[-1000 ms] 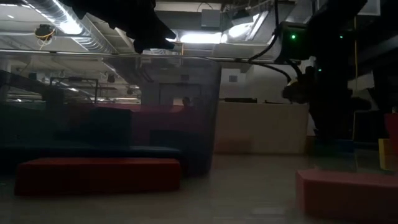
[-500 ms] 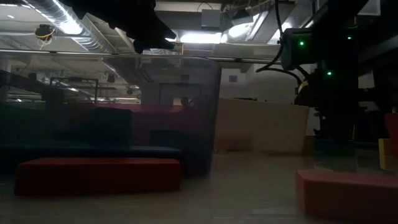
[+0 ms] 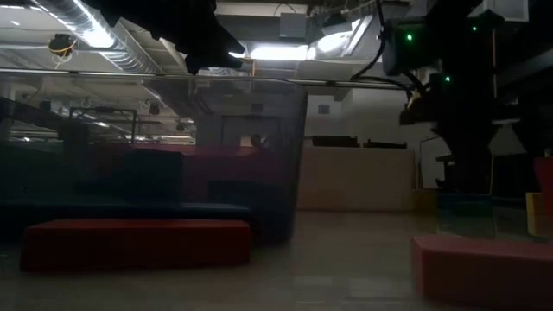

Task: Sort blocks
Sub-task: Put the green block into the bottom green bin

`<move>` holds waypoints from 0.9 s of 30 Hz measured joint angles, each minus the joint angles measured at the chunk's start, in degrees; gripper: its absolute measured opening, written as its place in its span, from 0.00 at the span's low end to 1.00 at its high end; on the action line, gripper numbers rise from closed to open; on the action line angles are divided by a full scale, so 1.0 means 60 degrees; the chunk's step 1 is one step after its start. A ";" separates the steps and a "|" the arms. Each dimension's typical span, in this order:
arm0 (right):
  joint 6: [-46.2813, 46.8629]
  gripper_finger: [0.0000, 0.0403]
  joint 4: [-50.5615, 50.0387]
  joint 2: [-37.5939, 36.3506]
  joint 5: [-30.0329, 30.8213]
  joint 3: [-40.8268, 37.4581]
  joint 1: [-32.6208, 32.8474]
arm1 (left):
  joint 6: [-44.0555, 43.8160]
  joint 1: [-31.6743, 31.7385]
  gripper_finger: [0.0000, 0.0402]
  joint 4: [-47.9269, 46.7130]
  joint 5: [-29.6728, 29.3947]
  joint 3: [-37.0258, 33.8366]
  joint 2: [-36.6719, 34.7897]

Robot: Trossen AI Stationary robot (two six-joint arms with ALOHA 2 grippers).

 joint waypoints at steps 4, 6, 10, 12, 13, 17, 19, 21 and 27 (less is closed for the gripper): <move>-0.0125 0.02 -0.0557 0.0000 -0.0400 0.0460 0.0000 | 0.0002 -0.0002 0.45 0.0000 -0.0001 0.0000 0.0000; 0.0154 0.02 -0.0690 0.0000 -0.0510 0.0718 0.0000 | -0.0020 -0.0001 0.45 -0.0001 -0.0001 0.0000 0.0000; 0.1404 0.02 -0.0931 -0.0008 -0.0607 0.0993 0.0000 | -0.0031 0.0002 0.45 0.0000 0.0001 0.0000 0.0000; 0.1627 0.02 -0.0901 -0.0011 -0.0728 0.0996 0.0004 | -0.0029 0.0000 0.45 0.0000 -0.0001 0.0000 0.0000; 0.1645 0.02 -0.0929 0.0023 -0.0871 0.0996 0.0004 | -0.0030 -0.0001 0.45 -0.0001 0.0000 0.0000 0.0000; 0.1632 0.02 -0.0934 0.0073 -0.1439 0.0971 0.0004 | -0.0029 0.0002 0.45 0.0000 0.0001 0.0000 -0.0004; 0.1639 0.04 -0.0965 0.0073 -0.1710 0.0967 0.0004 | -0.0012 0.0002 0.45 -0.0017 0.0000 -0.0003 -0.0060; 0.1643 0.08 -0.1056 0.0073 -0.2042 0.0967 0.0004 | 0.0085 0.0002 0.45 -0.0020 -0.0003 -0.0004 -0.0176; 0.3012 0.27 -0.1864 0.0073 -0.2787 0.0966 0.0002 | 0.0572 0.0242 0.45 -0.0331 -0.0003 -0.0004 -0.0799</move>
